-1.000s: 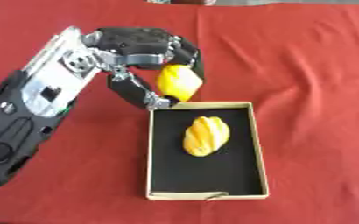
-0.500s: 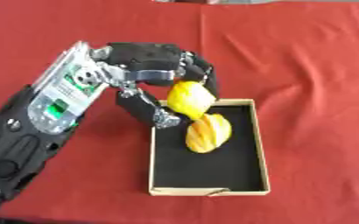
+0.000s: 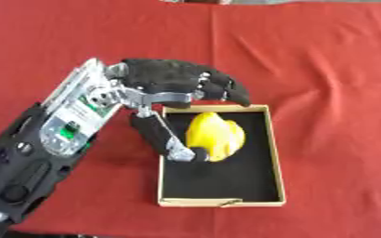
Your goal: Pick up objects on the table and place them in the box.
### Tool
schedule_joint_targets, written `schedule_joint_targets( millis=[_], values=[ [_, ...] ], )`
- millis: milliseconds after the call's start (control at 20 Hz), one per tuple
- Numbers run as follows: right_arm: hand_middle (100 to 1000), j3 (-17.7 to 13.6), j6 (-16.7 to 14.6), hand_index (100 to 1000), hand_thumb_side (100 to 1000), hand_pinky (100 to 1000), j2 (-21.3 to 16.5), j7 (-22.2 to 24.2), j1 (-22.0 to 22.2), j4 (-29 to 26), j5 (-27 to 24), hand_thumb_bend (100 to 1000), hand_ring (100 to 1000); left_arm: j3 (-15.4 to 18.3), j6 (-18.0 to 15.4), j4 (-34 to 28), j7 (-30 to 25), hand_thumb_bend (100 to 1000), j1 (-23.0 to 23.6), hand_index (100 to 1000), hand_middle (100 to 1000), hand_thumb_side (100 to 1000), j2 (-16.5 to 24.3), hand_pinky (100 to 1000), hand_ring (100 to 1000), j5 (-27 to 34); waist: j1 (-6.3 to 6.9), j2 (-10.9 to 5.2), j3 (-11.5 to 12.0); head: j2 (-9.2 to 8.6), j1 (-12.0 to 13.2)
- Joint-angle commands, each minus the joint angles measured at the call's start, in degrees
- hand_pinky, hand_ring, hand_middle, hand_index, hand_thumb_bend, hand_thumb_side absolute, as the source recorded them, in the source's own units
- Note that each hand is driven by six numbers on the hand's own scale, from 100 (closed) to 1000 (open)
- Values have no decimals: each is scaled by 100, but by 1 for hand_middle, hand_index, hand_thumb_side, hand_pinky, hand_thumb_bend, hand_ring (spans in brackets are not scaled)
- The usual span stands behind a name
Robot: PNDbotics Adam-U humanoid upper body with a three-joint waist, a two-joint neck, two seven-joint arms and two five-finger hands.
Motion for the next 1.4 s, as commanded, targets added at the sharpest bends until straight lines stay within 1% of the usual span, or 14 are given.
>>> schedule_joint_targets(
  millis=[50, 200, 400, 500, 600, 650, 700, 800, 1050, 1100, 1200, 1250, 1300, 1400],
  values=[
    [755, -79, -11, 815, 506, 967, -121, 3, -13, -92, 44, 100, 947, 114, -1021, -107, -907, 441, -58, 1000, 957, 723, 52, 1000, 1000, -126, -15, -139, 5, 10, -54],
    [755, -86, -15, 815, 504, 968, -109, 2, -1, -92, 48, 100, 948, 159, -986, -136, -803, 436, -44, 1000, 967, 724, 48, 1000, 1000, -168, -28, -135, 6, 7, -121],
    [756, -99, -21, 816, 503, 969, -87, 1, 17, -92, 53, 100, 949, 242, -893, -212, -630, 401, -38, 998, 959, 694, 41, 1000, 1000, -101, -45, -131, 19, -10, -186],
    [756, -108, -22, 815, 503, 969, -75, -2, 34, -92, 59, 100, 949, 367, -791, -331, -443, 345, -30, 990, 952, 671, 34, 1000, 1000, 23, -57, -131, 30, -17, -216],
    [756, -116, -26, 816, 502, 969, -66, -10, 47, -92, 63, 100, 949, 577, -619, -526, -123, 166, -21, 963, 924, 559, 63, 977, 975, 234, -71, -135, 43, -23, -241],
    [756, -119, -32, 816, 502, 969, -66, -15, 51, -92, 64, 100, 949, 717, -492, -652, 116, 120, -6, 959, 919, 549, 106, 969, 965, 365, -76, -138, 50, -29, -251],
    [756, -124, -38, 816, 502, 968, -65, -25, 54, -92, 62, 100, 948, 882, -362, -794, 403, 100, 34, 959, 918, 541, 171, 967, 959, 531, -81, -140, 61, -40, -264],
    [756, -135, -51, 815, 503, 968, -65, -50, 59, -92, 56, 100, 948, 1213, -107, -1039, 982, 100, 157, 946, 909, 494, 344, 950, 939, 836, -91, -143, 85, -65, -291],
    [757, -173, -171, 815, 501, 965, -81, -172, 75, -92, 29, 100, 944, 2340, 752, -1437, 2913, 100, 860, 910, 891, 552, 995, 923, 899, 1511, -138, -121, 149, -149, -379],
    [756, -183, -207, 815, 502, 963, -78, -206, 77, -92, 23, 100, 943, 2602, 908, -1510, 3313, 100, 1027, 891, 858, 578, 1096, 902, 866, 1651, -156, -109, 163, -167, -400],
    [756, -194, -295, 814, 503, 962, -62, -279, 70, -92, -2, 100, 942, 3082, 1143, -1719, 4117, 100, 1340, 886, 842, 611, 1262, 886, 842, 1941, -192, -82, 176, -209, -429],
    [756, -193, -336, 814, 504, 962, -51, -308, 65, -92, -18, 100, 942, 3265, 1188, -1794, 4459, 100, 1459, 887, 839, 611, 1323, 883, 838, 2071, -211, -69, 180, -227, -439],
    [756, -191, -377, 814, 507, 961, -34, -336, 51, -92, -43, 100, 940, 3440, 1143, -1831, 4788, 100, 1554, 887, 831, 604, 1367, 878, 830, 2192, -233, -57, 186, -245, -450],
    [756, -181, -461, 813, 517, 962, 8, -388, -5, -92, -144, 100, 940, 3747, 886, -1858, 5422, 100, 1747, 891, 832, 602, 1438, 878, 834, 2402, -267, -33, 192, -285, -453]
  ],
)
